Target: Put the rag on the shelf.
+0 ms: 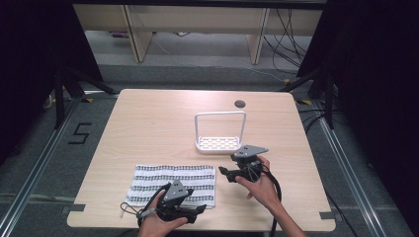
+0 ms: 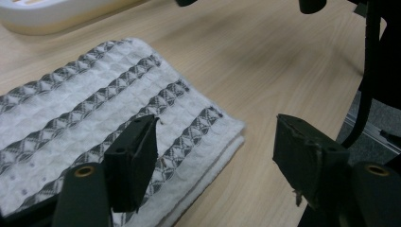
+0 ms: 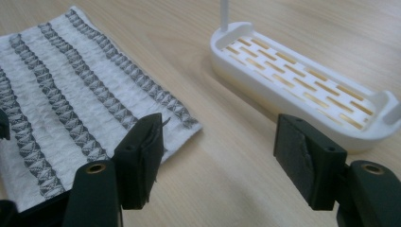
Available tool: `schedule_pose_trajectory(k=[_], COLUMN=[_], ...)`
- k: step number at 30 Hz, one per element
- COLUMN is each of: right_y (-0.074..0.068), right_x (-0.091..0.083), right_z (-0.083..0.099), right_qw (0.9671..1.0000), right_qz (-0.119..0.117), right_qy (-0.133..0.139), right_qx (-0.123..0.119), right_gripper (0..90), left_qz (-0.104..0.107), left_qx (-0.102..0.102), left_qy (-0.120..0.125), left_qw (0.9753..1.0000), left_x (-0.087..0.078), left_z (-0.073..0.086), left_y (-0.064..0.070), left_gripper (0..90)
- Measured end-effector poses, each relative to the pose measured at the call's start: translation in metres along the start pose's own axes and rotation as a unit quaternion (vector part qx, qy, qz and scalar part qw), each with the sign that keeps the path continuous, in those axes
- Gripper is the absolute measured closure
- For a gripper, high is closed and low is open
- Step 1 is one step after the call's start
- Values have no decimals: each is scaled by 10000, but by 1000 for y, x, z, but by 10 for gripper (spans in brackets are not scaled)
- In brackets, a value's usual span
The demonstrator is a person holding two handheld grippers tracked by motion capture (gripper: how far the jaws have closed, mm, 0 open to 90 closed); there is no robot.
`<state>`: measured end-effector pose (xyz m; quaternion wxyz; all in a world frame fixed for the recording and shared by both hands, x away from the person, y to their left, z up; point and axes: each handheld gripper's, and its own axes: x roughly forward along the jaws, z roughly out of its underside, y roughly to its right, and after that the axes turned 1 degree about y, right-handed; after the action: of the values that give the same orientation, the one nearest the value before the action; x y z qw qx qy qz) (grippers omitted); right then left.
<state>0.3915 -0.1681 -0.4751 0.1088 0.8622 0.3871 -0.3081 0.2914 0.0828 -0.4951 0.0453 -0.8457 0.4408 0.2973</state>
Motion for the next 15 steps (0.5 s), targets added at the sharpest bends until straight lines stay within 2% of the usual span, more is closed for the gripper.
schedule_pose_trajectory(k=[4, 6, 7, 8, 9, 10, 11, 12, 13, 14, 15], right_y=[-2, -3, -3, -4, -5, -5, -6, -6, -6, -6, -7], right_x=[12, 18, 21, 23, 26, 28, 30, 31, 33, 34, 35], right_z=[-4, -6, -6, -7, -7, -8, -8, -8, -9, -9, -9], right_qw=[9998, 9996, 9995, 9994, 9992, 9992, 9992, 9990, 9989, 9990, 9989], right_qz=[-164, -218, -273, -257, -298, -315, -303, -315, -350, -331, -331], right_qy=[-135, -144, -187, -233, -251, -246, -257, -290, -275, -294, -309], right_qx=[43, 53, 7, -4, -52, -90, -90, -87, -115, -95, -99], right_gripper=[399, 413, 417, 417, 418, 418, 418, 418, 418, 418, 418], left_qz=[80, 68, 110, 98, 110, 68, 88, 63, 90, 77, 92], left_qx=[81, 243, 168, 175, 314, 267, 359, 326, 401, 355, 458], left_qy=[-80, -245, -114, -159, -317, -260, -292, -277, -365, -314, -377], left_qw=[9999, 9994, 9997, 9997, 9989, 9993, 9989, 9991, 9985, 9988, 9982], left_x=[9, 12, 16, 17, 17, 20, 21, 22, 22, 25, 26], left_z=[-2, -3, -3, -3, -3, -3, -3, -3, -3, -3, -3], left_y=[5, 5, 7, 8, 7, 8, 8, 9, 8, 10, 11], left_gripper=[350, 367, 374, 381, 391, 400, 407, 412, 417, 422, 425])
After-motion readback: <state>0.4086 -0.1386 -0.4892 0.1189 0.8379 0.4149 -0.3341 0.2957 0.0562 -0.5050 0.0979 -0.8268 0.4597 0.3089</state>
